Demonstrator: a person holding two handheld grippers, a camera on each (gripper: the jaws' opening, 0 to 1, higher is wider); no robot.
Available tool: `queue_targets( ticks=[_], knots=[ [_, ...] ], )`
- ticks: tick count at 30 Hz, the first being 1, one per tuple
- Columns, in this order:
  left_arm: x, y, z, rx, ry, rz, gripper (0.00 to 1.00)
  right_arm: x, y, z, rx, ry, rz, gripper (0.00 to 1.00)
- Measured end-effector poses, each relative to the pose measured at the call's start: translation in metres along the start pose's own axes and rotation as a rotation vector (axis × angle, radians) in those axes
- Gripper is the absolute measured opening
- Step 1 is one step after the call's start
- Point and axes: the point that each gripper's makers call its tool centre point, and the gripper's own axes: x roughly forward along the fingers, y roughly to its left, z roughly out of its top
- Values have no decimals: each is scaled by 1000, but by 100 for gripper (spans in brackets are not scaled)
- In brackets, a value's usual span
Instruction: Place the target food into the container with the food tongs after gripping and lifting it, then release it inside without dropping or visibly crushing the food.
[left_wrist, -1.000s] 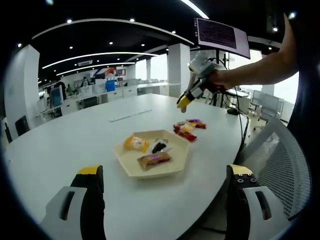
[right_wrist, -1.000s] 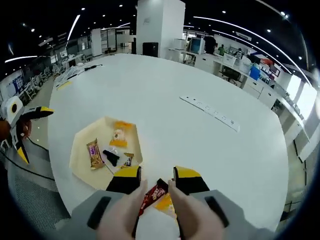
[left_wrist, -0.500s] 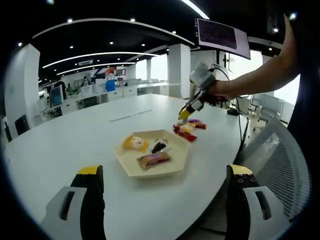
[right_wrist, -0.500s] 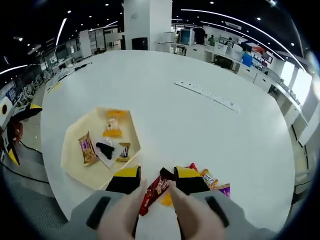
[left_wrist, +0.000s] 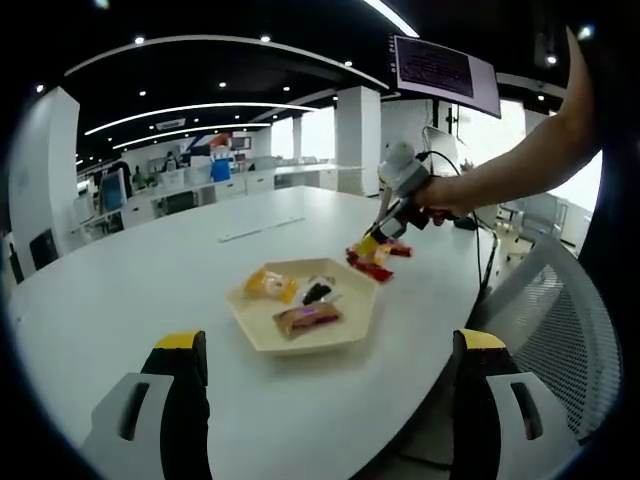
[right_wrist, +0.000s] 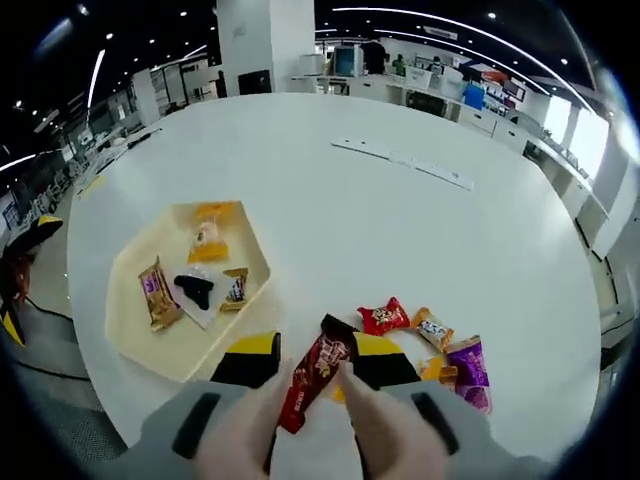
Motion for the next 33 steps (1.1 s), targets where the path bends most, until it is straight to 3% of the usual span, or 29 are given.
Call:
queue_targets(
  ticks=[19, 23, 30, 33],
  knots=[
    [1, 0, 0, 0, 2, -4, 99, 2, 7, -12, -20, 34, 51, 27],
    [1, -1, 0, 2, 4, -7, 99, 1, 13, -12, -92, 26, 88, 26],
    [1, -1, 0, 1, 2, -10, 99, -2, 22, -12, -297, 3, 148, 25],
    [1, -1, 0, -1, 0, -10, 99, -4, 21, -14, -320, 9, 177, 26]
  ],
)
